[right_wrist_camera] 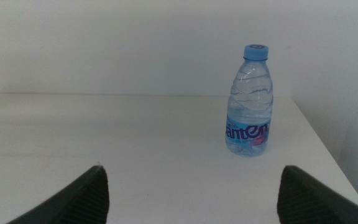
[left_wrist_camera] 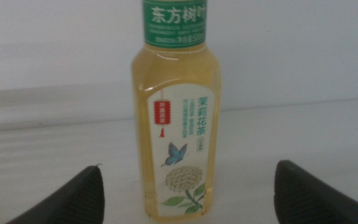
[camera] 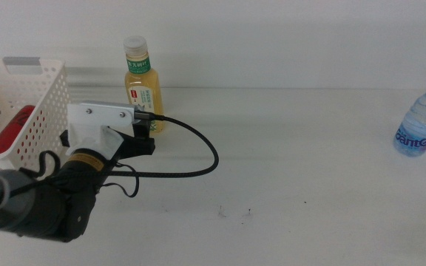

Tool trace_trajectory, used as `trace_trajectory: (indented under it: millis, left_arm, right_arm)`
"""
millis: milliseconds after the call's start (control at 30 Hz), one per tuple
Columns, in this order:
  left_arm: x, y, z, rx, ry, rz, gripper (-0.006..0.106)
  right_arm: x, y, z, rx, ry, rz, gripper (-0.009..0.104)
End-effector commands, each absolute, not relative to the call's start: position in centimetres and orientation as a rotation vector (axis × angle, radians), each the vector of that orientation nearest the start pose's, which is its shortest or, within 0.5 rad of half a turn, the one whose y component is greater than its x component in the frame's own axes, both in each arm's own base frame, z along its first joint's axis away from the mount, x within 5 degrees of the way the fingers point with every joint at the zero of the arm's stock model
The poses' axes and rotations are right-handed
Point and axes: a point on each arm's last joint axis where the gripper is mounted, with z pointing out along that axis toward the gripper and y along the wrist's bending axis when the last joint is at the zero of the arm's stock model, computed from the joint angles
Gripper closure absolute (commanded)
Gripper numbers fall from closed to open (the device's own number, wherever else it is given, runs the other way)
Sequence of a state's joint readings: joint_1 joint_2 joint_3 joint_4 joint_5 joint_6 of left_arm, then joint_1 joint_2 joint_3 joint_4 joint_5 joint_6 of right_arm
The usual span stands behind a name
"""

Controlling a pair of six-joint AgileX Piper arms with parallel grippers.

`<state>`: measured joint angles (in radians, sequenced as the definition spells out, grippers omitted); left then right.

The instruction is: Use arms to grab the bottles and put them into the dustbin to the left of the table.

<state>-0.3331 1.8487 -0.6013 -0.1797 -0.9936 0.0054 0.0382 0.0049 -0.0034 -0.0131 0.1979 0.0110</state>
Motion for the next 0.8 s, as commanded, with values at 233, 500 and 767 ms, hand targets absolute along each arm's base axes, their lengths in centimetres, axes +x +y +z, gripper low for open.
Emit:
trace_trajectory:
  millis: [233, 500, 767]
  left_arm:
    - [34.5, -9.4, 14.2, 0.099, 1.7, -0.2, 0.007]
    - [36.7, -9.5, 13.5, 0.124, 1.708, -0.205, 0.007]
    - [39.1, -9.9, 12.7, 0.112, 1.719, -0.209, 0.007]
  right_arm:
    - [5.6, 0.2, 19.6, -0.041, 1.67, 0.016, 0.002]
    - [5.6, 0.2, 19.6, -0.041, 1.67, 0.016, 0.002]
    - [5.6, 0.2, 19.6, -0.041, 1.67, 0.016, 0.002]
